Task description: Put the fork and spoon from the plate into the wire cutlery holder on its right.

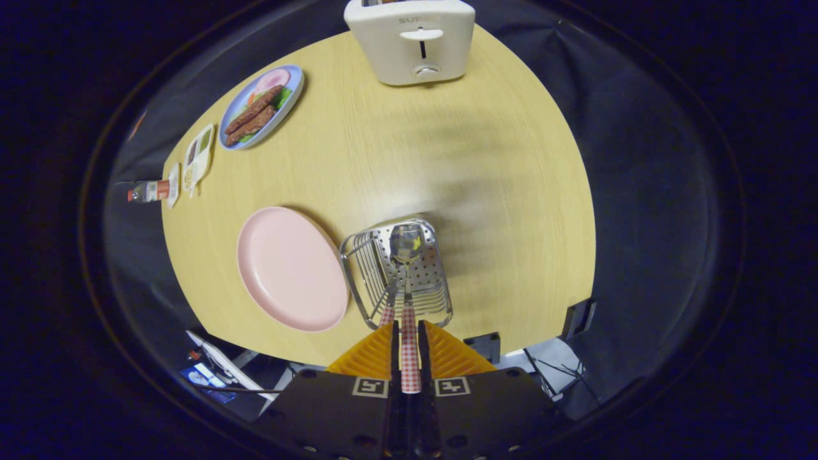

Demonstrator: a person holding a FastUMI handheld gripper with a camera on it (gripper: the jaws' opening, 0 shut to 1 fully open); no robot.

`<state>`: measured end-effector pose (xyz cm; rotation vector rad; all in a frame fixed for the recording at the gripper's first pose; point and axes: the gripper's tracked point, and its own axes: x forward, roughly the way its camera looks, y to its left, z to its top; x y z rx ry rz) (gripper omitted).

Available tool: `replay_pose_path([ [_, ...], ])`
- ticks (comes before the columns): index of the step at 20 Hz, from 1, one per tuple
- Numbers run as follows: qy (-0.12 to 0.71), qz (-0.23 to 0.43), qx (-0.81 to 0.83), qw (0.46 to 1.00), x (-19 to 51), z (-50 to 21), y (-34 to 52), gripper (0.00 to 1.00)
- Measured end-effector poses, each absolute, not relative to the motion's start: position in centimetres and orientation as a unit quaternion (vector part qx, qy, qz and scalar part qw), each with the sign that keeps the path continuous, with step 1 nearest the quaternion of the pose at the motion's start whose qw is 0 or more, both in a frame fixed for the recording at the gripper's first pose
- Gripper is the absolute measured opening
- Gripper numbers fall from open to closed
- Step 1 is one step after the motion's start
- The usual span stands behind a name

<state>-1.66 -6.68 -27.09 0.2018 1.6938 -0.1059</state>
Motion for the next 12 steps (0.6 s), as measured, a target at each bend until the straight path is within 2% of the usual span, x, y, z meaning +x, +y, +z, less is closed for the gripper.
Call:
replay_pose_path([
  [1, 0.745, -0.047, 0.085, 0.66, -1.4, -26.9, -6.7, 0.09],
  [3, 0.737, -0.044, 0.081, 0.669, -1.0, -26.8, -6.6, 0.16],
  [5, 0.722, -0.037, 0.088, 0.685, -0.5, -26.2, -6.1, 0.3],
  [7, 0.696, -0.03, 0.098, 0.711, 0.3, -25.3, -5.7, 0.48],
  [8, 0.68, -0.025, 0.098, 0.726, 0.7, -24.7, -5.5, 0.49],
  [12, 0.593, -0.006, 0.076, 0.802, 3.2, -21.5, -5.2, 0.78],
])
